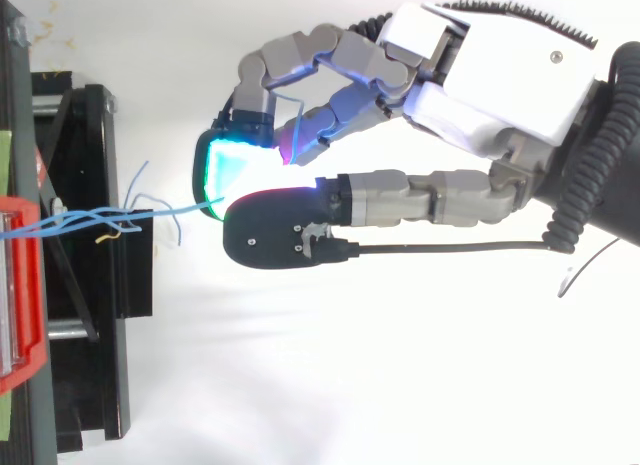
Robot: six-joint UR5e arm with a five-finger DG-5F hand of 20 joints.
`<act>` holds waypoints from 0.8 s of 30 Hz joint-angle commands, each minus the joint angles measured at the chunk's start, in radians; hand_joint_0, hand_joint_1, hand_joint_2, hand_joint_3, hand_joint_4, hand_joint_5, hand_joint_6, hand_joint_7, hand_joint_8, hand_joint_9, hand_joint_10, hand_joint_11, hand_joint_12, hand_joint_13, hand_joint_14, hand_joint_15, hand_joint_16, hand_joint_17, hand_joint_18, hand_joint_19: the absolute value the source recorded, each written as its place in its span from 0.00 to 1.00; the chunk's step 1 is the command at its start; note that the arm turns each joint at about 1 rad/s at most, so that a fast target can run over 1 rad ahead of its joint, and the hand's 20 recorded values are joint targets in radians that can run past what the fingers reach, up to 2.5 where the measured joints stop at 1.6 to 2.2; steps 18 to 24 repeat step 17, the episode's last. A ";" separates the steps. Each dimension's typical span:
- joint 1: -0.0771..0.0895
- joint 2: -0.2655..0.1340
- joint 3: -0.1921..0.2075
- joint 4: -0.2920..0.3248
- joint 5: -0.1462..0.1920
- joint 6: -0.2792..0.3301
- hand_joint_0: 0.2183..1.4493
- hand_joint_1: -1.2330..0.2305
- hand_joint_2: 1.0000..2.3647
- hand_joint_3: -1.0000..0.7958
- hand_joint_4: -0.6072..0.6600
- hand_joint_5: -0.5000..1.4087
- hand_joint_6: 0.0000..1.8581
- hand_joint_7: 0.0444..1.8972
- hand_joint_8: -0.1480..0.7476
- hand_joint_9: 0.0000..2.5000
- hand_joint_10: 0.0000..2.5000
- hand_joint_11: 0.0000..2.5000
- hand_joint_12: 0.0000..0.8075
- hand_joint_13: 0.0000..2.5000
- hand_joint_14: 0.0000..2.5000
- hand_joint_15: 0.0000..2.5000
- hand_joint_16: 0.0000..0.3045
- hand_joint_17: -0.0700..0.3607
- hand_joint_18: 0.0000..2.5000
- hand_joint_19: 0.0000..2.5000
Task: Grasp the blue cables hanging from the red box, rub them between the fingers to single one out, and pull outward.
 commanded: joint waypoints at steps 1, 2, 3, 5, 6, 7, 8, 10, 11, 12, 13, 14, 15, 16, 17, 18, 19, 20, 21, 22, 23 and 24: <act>0.000 0.000 0.001 0.000 0.002 0.000 0.30 0.30 0.00 0.53 0.49 0.22 0.47 0.55 0.50 0.40 0.00 0.19 0.49 0.32 0.01 0.20 0.19 0.46 0.27 0.14; 0.000 0.000 0.001 0.000 -0.001 0.000 0.30 0.30 0.00 0.53 0.49 0.22 0.47 0.55 0.50 0.40 0.01 0.19 0.49 0.32 0.01 0.20 0.19 0.46 0.27 0.14; 0.000 0.000 -0.001 0.000 -0.001 0.000 0.30 0.30 0.00 0.53 0.49 0.22 0.47 0.55 0.50 0.40 0.01 0.19 0.49 0.32 0.01 0.20 0.19 0.46 0.27 0.14; 0.000 0.000 0.001 0.000 0.002 0.000 0.30 0.30 0.00 0.53 0.49 0.22 0.48 0.54 0.50 0.40 0.00 0.19 0.49 0.32 0.01 0.20 0.19 0.46 0.27 0.14; 0.000 0.000 0.001 0.000 0.002 0.000 0.30 0.30 0.00 0.53 0.50 0.22 0.47 0.55 0.50 0.40 0.00 0.19 0.49 0.32 0.01 0.20 0.19 0.46 0.27 0.14; 0.000 0.000 -0.001 0.000 -0.001 0.000 0.30 0.30 0.01 0.53 0.49 0.22 0.47 0.54 0.50 0.40 0.00 0.19 0.50 0.32 0.01 0.20 0.19 0.46 0.27 0.13; 0.000 0.000 0.001 0.000 -0.001 0.000 0.30 0.30 0.00 0.53 0.49 0.22 0.47 0.54 0.50 0.40 0.00 0.19 0.50 0.32 0.01 0.20 0.19 0.46 0.27 0.13; 0.000 0.000 -0.001 0.000 0.001 0.000 0.30 0.30 0.00 0.53 0.49 0.22 0.47 0.54 0.50 0.40 0.00 0.19 0.49 0.32 0.01 0.20 0.19 0.46 0.27 0.13; 0.000 0.000 0.001 0.000 0.002 0.000 0.30 0.30 0.00 0.53 0.49 0.22 0.47 0.54 0.50 0.40 0.01 0.19 0.49 0.32 0.01 0.20 0.19 0.46 0.27 0.13; 0.000 0.000 0.001 0.000 0.002 0.000 0.30 0.30 0.00 0.53 0.50 0.22 0.47 0.55 0.50 0.40 0.00 0.19 0.49 0.32 0.01 0.20 0.19 0.46 0.27 0.13; 0.000 0.000 -0.001 0.000 0.001 0.000 0.30 0.30 0.00 0.53 0.49 0.22 0.47 0.54 0.50 0.40 0.00 0.19 0.49 0.32 0.01 0.20 0.19 0.46 0.27 0.13; 0.000 0.000 -0.001 0.000 -0.001 0.000 0.30 0.30 0.00 0.53 0.49 0.22 0.47 0.54 0.50 0.40 0.01 0.19 0.49 0.32 0.01 0.20 0.19 0.46 0.27 0.14; 0.000 0.000 -0.001 0.000 -0.001 0.000 0.30 0.30 0.00 0.53 0.50 0.22 0.47 0.55 0.50 0.40 0.00 0.19 0.49 0.32 0.01 0.20 0.19 0.46 0.27 0.14; 0.000 0.000 -0.001 0.000 -0.001 0.000 0.30 0.30 0.00 0.53 0.49 0.22 0.47 0.54 0.50 0.40 0.00 0.19 0.49 0.32 0.01 0.20 0.19 0.46 0.27 0.14; 0.000 0.000 -0.001 0.000 0.001 0.000 0.30 0.30 0.00 0.53 0.49 0.22 0.47 0.55 0.50 0.40 0.00 0.19 0.49 0.32 0.01 0.20 0.19 0.46 0.27 0.14; 0.000 0.000 -0.001 0.000 0.001 0.000 0.30 0.30 0.00 0.53 0.49 0.22 0.47 0.55 0.50 0.40 0.00 0.19 0.49 0.32 0.01 0.20 0.19 0.46 0.27 0.14; 0.000 0.000 -0.001 0.000 0.001 0.000 0.30 0.30 0.00 0.53 0.49 0.22 0.47 0.55 0.50 0.40 0.00 0.19 0.49 0.32 0.01 0.20 0.19 0.46 0.27 0.14; 0.000 0.000 -0.001 0.000 0.001 0.000 0.30 0.30 0.00 0.53 0.49 0.22 0.47 0.55 0.50 0.40 0.00 0.19 0.49 0.32 0.01 0.20 0.19 0.46 0.27 0.14; 0.000 0.000 -0.001 0.000 0.001 0.000 0.30 0.30 0.00 0.53 0.49 0.22 0.47 0.55 0.50 0.40 0.00 0.19 0.49 0.32 0.01 0.20 0.19 0.46 0.27 0.14; 0.000 0.000 -0.001 0.000 0.001 0.000 0.30 0.30 0.00 0.53 0.49 0.22 0.47 0.55 0.50 0.40 0.00 0.19 0.49 0.32 0.01 0.20 0.19 0.46 0.27 0.14; 0.000 0.000 -0.001 0.000 0.001 0.000 0.30 0.30 0.00 0.53 0.49 0.22 0.47 0.55 0.50 0.40 0.00 0.19 0.49 0.32 0.01 0.20 0.19 0.46 0.27 0.14; 0.000 0.000 -0.001 0.000 0.001 0.000 0.30 0.30 0.00 0.53 0.49 0.22 0.47 0.55 0.50 0.40 0.00 0.19 0.49 0.32 0.01 0.20 0.19 0.46 0.27 0.14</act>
